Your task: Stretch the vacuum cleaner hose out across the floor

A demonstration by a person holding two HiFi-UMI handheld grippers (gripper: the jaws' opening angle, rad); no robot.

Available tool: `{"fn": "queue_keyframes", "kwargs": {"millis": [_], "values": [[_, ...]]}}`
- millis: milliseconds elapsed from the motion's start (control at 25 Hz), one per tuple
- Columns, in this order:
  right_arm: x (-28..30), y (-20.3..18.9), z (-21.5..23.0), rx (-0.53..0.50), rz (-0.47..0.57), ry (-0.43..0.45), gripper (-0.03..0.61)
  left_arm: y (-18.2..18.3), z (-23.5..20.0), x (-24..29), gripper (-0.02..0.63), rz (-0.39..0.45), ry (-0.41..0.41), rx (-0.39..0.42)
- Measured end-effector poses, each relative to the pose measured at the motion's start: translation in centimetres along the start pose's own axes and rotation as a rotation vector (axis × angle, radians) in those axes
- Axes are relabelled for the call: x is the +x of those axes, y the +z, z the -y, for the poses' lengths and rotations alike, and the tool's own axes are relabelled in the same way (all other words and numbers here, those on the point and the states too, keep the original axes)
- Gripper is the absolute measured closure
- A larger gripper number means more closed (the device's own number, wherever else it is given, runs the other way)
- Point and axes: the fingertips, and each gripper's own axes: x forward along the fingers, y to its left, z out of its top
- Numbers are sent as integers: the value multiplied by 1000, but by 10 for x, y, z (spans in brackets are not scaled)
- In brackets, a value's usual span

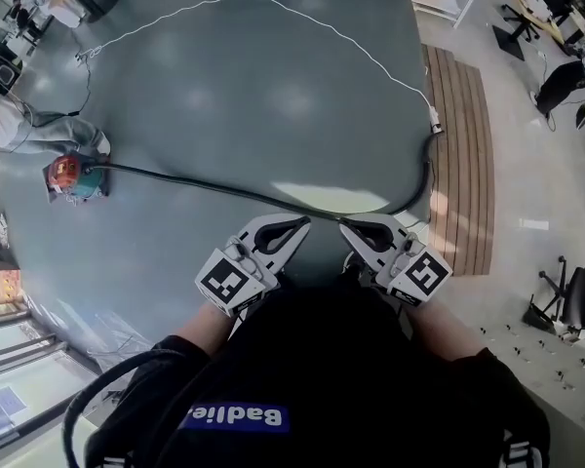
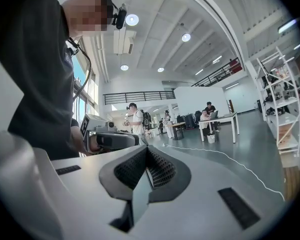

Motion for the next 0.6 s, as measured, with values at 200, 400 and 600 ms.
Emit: {"fn": "queue_keyframes", "kwargs": {"millis": [200, 400, 600], "values": [[3, -1, 0, -1, -2, 1, 574, -2, -6, -3, 604, 9, 11, -7], [5, -1, 6, 13, -7, -8, 574, -2, -11, -3, 604, 8, 21, -10], [0, -3, 5, 25, -8, -14, 574, -3, -8, -1, 604, 3, 27, -13]]}}
